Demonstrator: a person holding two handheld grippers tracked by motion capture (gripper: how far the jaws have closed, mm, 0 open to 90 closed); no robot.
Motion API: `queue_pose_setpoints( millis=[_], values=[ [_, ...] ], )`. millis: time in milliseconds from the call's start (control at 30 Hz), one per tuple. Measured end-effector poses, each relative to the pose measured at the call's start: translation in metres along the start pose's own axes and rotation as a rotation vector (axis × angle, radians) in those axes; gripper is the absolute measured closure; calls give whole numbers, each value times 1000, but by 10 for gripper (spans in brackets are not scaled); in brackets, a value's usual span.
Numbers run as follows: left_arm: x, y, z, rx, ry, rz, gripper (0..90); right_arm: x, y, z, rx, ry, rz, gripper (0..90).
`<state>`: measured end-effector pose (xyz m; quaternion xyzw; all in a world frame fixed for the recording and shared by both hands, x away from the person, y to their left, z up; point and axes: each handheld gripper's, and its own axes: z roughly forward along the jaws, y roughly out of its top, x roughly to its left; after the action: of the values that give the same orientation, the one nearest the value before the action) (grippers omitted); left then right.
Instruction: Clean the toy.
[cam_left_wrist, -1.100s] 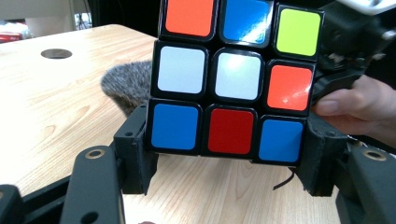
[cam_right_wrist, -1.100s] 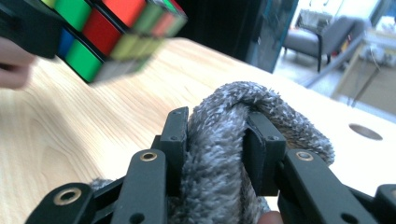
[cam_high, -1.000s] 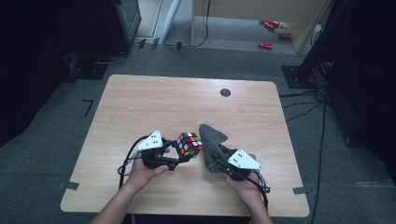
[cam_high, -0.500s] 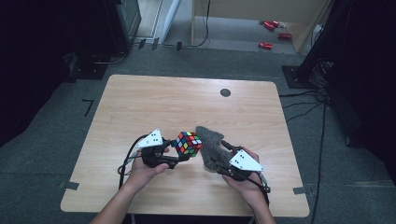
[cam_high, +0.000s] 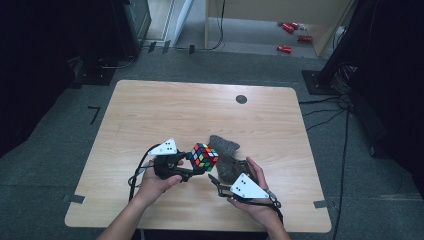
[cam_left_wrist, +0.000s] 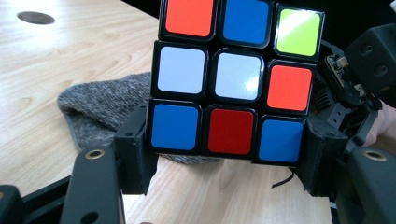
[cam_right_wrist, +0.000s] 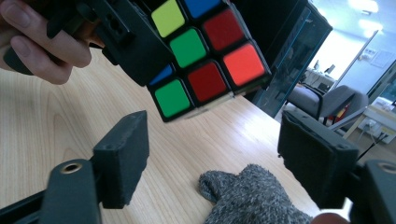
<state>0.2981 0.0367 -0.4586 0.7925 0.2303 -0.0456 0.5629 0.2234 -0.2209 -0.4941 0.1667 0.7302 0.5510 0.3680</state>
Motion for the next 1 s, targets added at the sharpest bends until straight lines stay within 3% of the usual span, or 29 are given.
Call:
queue_pose_setpoints(
  millis=[167, 500, 700, 833, 1000],
  values=[
    [-1, 0, 5, 41, -31, -28, 345, 2, 2, 1, -8, -7, -34, 226],
    [-5, 0, 16, 109, -99, -81, 344, 9, 2, 3, -13, 0, -111, 276],
    [-2, 0, 16, 113, -115, -101, 341, 10, 2, 2, -15, 3, -139, 321],
    [-2, -1, 17, 126, -117, -98, 322, 9, 1, 1, 1, 11, -114, 337],
    [-2, 0, 14, 94, -133, -89, 302, 5, 0, -1, -1, 16, -62, 337]
  ],
)
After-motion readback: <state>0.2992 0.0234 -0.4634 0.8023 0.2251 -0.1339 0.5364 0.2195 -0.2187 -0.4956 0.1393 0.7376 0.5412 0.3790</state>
